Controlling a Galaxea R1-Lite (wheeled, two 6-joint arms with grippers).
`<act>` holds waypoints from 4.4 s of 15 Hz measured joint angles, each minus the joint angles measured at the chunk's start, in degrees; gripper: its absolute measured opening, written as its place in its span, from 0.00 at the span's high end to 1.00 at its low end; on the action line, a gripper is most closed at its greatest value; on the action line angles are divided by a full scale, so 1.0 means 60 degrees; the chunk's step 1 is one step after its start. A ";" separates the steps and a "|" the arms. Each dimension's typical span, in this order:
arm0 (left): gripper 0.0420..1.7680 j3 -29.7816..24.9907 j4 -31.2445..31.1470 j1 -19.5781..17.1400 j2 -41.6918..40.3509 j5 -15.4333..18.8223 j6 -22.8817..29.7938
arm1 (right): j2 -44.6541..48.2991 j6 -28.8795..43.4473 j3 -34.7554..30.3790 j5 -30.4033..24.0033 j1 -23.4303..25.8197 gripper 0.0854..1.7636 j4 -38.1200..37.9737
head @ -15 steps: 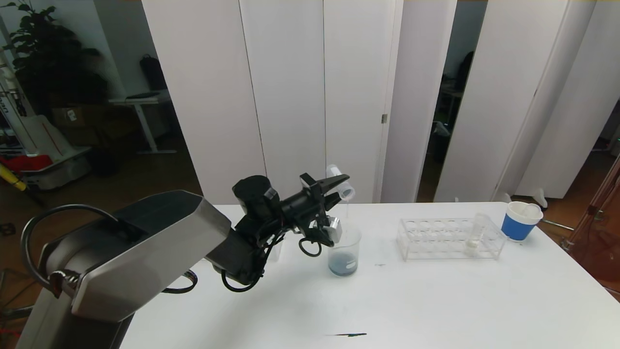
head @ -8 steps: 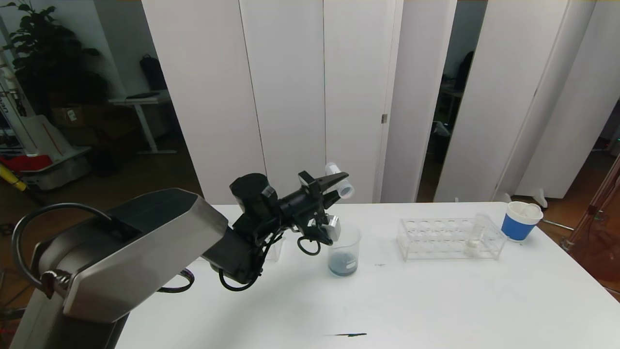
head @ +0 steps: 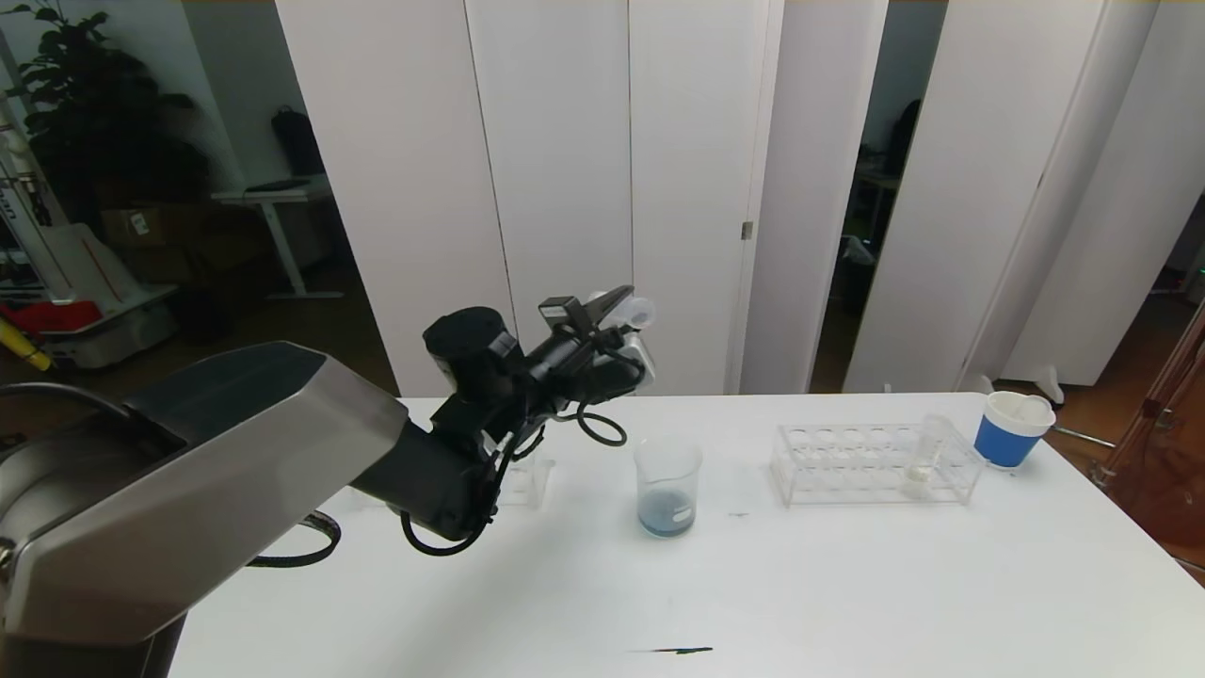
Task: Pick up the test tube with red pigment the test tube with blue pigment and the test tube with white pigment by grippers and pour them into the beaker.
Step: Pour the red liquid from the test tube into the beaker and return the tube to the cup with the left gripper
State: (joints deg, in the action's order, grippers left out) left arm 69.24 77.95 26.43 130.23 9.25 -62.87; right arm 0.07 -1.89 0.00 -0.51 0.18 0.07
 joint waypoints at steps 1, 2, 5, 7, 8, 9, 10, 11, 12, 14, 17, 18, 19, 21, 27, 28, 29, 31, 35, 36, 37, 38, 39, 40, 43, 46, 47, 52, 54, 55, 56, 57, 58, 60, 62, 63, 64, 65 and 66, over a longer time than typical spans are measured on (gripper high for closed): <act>0.69 -0.0039 -0.0419 0.0114 -0.0293 -0.1185 0.0941 | 0.0000 -0.0002 0.0000 0.0000 0.0000 0.01 0.0000; 0.69 -0.0053 -0.1061 0.0211 -0.0614 -0.2050 0.1837 | 0.0000 0.0000 0.0000 0.0004 0.0000 0.01 0.0000; 0.69 -0.0087 -0.3927 0.0390 -0.1782 -0.3352 0.4506 | 0.0000 0.0000 0.0000 -0.0002 0.0000 0.01 0.0000; 0.69 -0.0020 -0.5807 0.0408 -0.2595 -0.3612 0.6611 | 0.0000 -0.0002 0.0000 0.0000 0.0000 0.01 0.0000; 0.69 0.0018 -0.6634 0.0394 -0.2954 -0.3655 0.7446 | 0.0000 0.0000 0.0000 0.0000 0.0000 0.01 0.0000; 0.69 0.0045 -0.7398 0.0325 -0.3302 -0.3669 0.8218 | 0.0000 0.0000 0.0000 0.0000 0.0000 0.01 0.0000; 0.69 0.0037 -0.7920 0.0197 -0.3568 -0.3673 0.8779 | 0.0000 -0.0002 0.0000 0.0000 0.0000 0.01 -0.0004; 0.69 -0.0053 -0.8241 0.0018 -0.3771 -0.3673 0.9180 | 0.0000 -0.0002 0.0000 0.0000 0.0000 0.01 0.0000; 0.69 -0.0181 -0.8466 -0.0193 -0.3923 -0.3669 0.9482 | 0.0000 0.0000 0.0000 0.0000 0.0000 0.01 0.0000; 0.69 -0.0502 -0.8716 -0.0681 -0.4070 -0.3627 0.9832 | 0.0000 -0.0002 0.0000 0.0000 0.0000 0.01 0.0000; 0.69 -0.0935 -0.8710 -0.1682 -0.4066 -0.3682 0.9876 | 0.0000 -0.0002 0.0000 0.0004 0.0000 0.01 0.0000; 0.69 -0.1020 -0.8641 -0.2105 -0.4059 -0.3692 0.9880 | 0.0000 -0.0002 0.0000 -0.0002 0.0000 0.01 0.0000; 0.69 -0.1063 -0.8452 -0.2532 -0.4055 -0.3696 0.9895 | 0.0000 -0.0002 0.0000 -0.0002 0.0000 0.01 0.0000; 0.69 -0.1099 -0.7475 -0.3438 -0.3968 -0.3688 0.9909 | 0.0000 0.0000 0.0000 0.0000 0.0000 0.01 0.0000; 0.69 -0.1085 -0.4273 -0.5372 -0.2696 -0.3704 0.9763 | 0.0000 0.0000 0.0000 0.0000 0.0000 0.01 0.0000; 0.69 -0.1091 -0.4145 -0.5535 -0.2424 -0.3700 0.9781 | 0.0000 -0.0002 0.0000 0.0000 0.0000 0.01 0.0000; 0.69 -0.1095 -0.4098 -0.5663 -0.2158 -0.3696 0.9826 | 0.0000 -0.0002 0.0000 0.0004 0.0000 0.01 0.0000; 0.69 -0.1057 -0.3996 -0.5856 -0.1662 -0.3682 0.9901 | 0.0000 0.0000 0.0000 0.0000 0.0000 0.01 0.0000; 0.69 -0.0957 -0.3556 -0.6114 -0.0798 -0.3627 0.9895 | 0.0000 0.0000 0.0000 0.0004 0.0000 0.01 0.0000; 0.69 -0.0947 -0.3529 -0.6181 -0.0610 -0.3608 0.9909 | 0.0000 0.0000 0.0000 -0.0002 0.0000 0.01 0.0000; 0.69 -0.0939 -0.3478 -0.6219 -0.0449 -0.3598 0.9919 | 0.0000 -0.0002 0.0000 -0.0002 0.0000 0.01 0.0000; 0.69 -0.0935 -0.3316 -0.6250 -0.0289 -0.3594 0.9919 | 0.0000 0.0000 0.0000 0.0000 0.0000 0.01 0.0000; 0.69 -0.0924 -0.3042 -0.6268 -0.0110 -0.3586 0.9899 | 0.0000 -0.0002 0.0000 -0.0002 0.0000 0.01 0.0000; 0.69 -0.0920 -0.2844 -0.6278 0.0039 -0.3586 0.9880 | 0.0000 -0.0002 0.0000 0.0004 0.0000 0.01 0.0000; 0.69 -0.0920 -0.2779 -0.6288 0.0335 -0.3590 0.9891 | 0.0000 0.0000 0.0000 0.0000 0.0000 0.01 0.0000; 0.69 -0.0933 -0.2761 -0.6288 0.0479 -0.3598 0.9909 | 0.0000 0.0000 0.0000 0.0000 0.0000 0.01 -0.0004; 0.69 -0.0935 -0.2765 -0.6296 0.0506 -0.3598 0.9909 | 0.0000 0.0000 0.0000 0.0000 0.0000 0.01 0.0000; 0.69 -0.0957 -0.2838 -0.6288 0.0579 -0.3619 0.9905 | 0.0000 0.0000 0.0000 0.0000 0.0000 0.01 0.0000; 0.69 -0.0961 -0.2840 -0.6292 0.0601 -0.3623 0.9909 | 0.0000 -0.0002 0.0000 0.0000 0.0000 0.01 0.0000; 0.69 -0.0965 -0.2844 -0.6292 0.0603 -0.3619 0.9905 | 0.0000 -0.0002 0.0000 0.0004 0.0000 0.01 0.0000; 0.69 -0.0965 -0.2857 -0.6292 0.0607 -0.3623 0.9905 | 0.0000 -0.0002 0.0000 0.0000 0.0000 0.01 0.0000; 0.69 -0.0965 -0.2859 -0.6288 0.0616 -0.3627 0.9905 | 0.0000 0.0000 0.0000 0.0000 0.0000 0.01 0.0000; 0.68 -0.0965 -0.2859 -0.6282 0.0620 -0.3631 0.9887 | 0.0000 0.0000 0.0000 0.0004 0.0000 0.01 0.0000; 0.40 -0.0951 -0.2824 -0.6278 0.0616 -0.3617 0.9883 | 0.0000 0.0000 0.0000 0.0000 0.0000 0.01 0.0000; 0.05 -0.0943 -0.2784 -0.6282 0.0589 -0.3619 0.9868 | 0.0000 -0.0002 0.0000 0.0000 0.0000 0.01 0.0000; 0.01 -0.0943 -0.2784 -0.6288 0.0565 -0.3635 0.9868 | 0.0000 0.0000 0.0000 0.0004 0.0000 0.01 0.0000; 0.01 -0.0953 -0.2775 -0.6288 0.0534 -0.3637 0.9854 | 0.0000 0.0004 0.0000 0.0000 0.0000 0.01 0.0000; 0.01 -0.0961 -0.2769 -0.6292 0.0506 -0.3649 0.9840 | 0.0000 0.0000 0.0000 0.0000 0.0000 0.01 0.0000; 0.01 -0.0975 -0.2769 -0.6292 0.0469 -0.3653 0.9828 | 0.0000 0.0000 0.0000 0.0000 0.0000 0.01 0.0000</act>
State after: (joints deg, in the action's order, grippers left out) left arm 63.39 61.33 -11.33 133.05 -12.67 -3.90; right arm 0.07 -1.89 0.00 -0.51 0.18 0.07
